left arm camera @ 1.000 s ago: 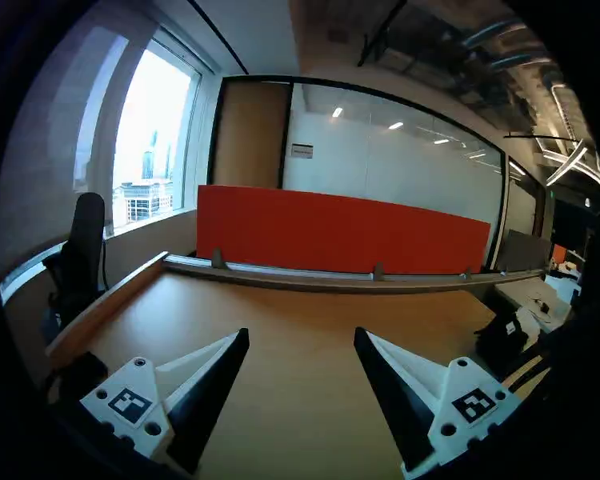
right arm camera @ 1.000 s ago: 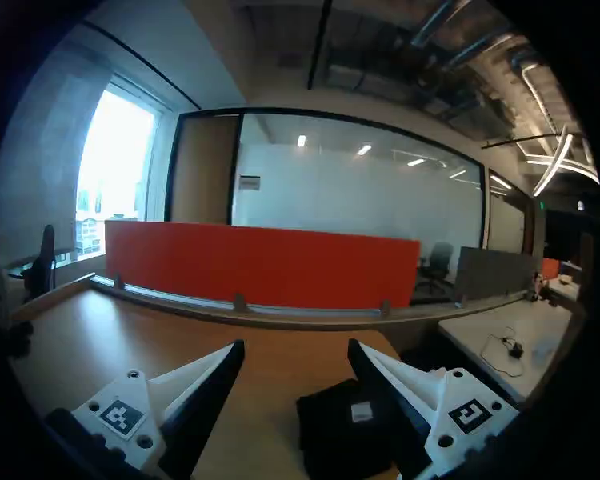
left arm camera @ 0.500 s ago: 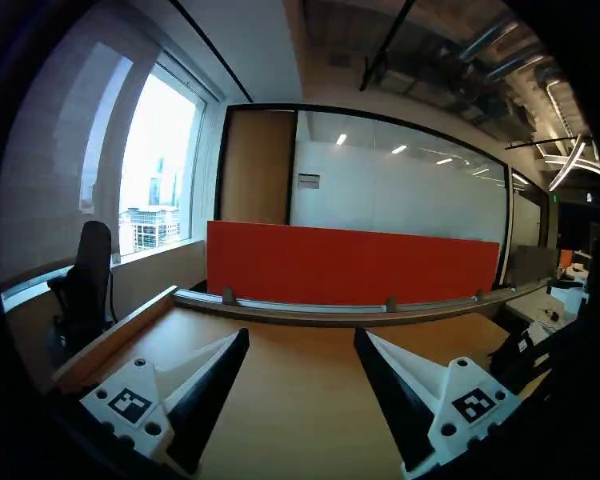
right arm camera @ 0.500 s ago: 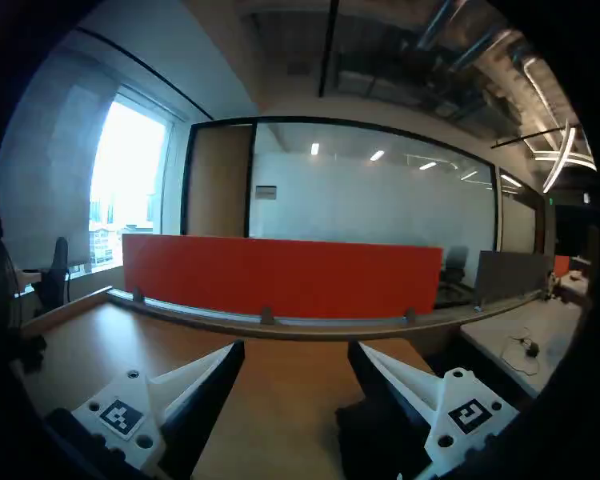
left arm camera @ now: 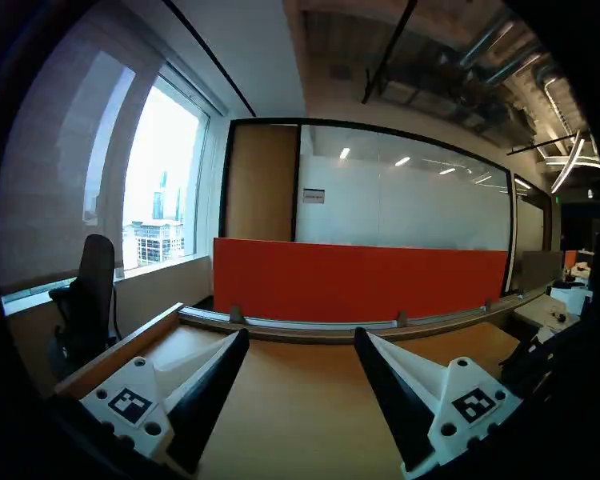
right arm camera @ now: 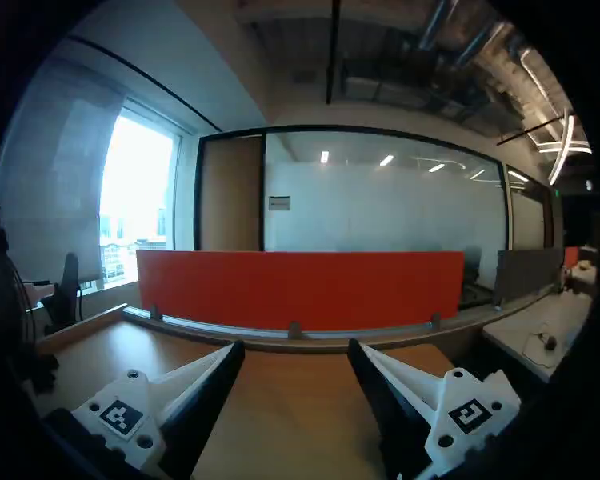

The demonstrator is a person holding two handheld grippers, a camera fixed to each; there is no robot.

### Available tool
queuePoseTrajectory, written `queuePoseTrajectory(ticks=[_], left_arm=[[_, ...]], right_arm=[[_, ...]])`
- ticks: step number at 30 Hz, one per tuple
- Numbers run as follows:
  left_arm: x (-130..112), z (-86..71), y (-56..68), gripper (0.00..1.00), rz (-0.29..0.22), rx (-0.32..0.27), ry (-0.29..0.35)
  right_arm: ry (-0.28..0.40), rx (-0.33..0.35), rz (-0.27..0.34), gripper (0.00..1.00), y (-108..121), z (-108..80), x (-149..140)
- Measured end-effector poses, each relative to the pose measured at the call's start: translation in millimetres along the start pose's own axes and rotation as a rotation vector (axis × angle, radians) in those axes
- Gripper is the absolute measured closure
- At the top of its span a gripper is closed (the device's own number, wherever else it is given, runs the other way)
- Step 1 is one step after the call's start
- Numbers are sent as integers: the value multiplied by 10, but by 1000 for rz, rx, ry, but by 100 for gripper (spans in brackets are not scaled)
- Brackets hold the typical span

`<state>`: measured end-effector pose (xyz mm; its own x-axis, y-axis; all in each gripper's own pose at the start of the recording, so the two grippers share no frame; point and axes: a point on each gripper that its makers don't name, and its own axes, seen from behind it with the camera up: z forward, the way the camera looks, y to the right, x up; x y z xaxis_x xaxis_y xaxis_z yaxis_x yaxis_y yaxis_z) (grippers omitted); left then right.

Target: Fold towel

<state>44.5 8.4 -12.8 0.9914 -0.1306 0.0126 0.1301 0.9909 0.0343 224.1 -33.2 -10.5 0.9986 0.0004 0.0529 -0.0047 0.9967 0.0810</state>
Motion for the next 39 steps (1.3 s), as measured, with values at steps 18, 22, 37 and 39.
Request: queuePoseTrajectory(ticks=[18, 22, 37, 39], left_arm=[[-152, 122, 76, 3, 52, -27, 13], [-304, 130, 62, 2, 76, -18, -17], [-726, 105, 9, 3, 107, -32, 18], [-812, 112, -27, 3, 113, -30, 20]], right_arm=[[-23, -1, 27, 0, -167, 73, 17], [-33, 1, 44, 0, -208, 60, 41], [-23, -27, 48, 1, -332, -13, 40], [-19, -28, 41, 1, -353, -12, 14]])
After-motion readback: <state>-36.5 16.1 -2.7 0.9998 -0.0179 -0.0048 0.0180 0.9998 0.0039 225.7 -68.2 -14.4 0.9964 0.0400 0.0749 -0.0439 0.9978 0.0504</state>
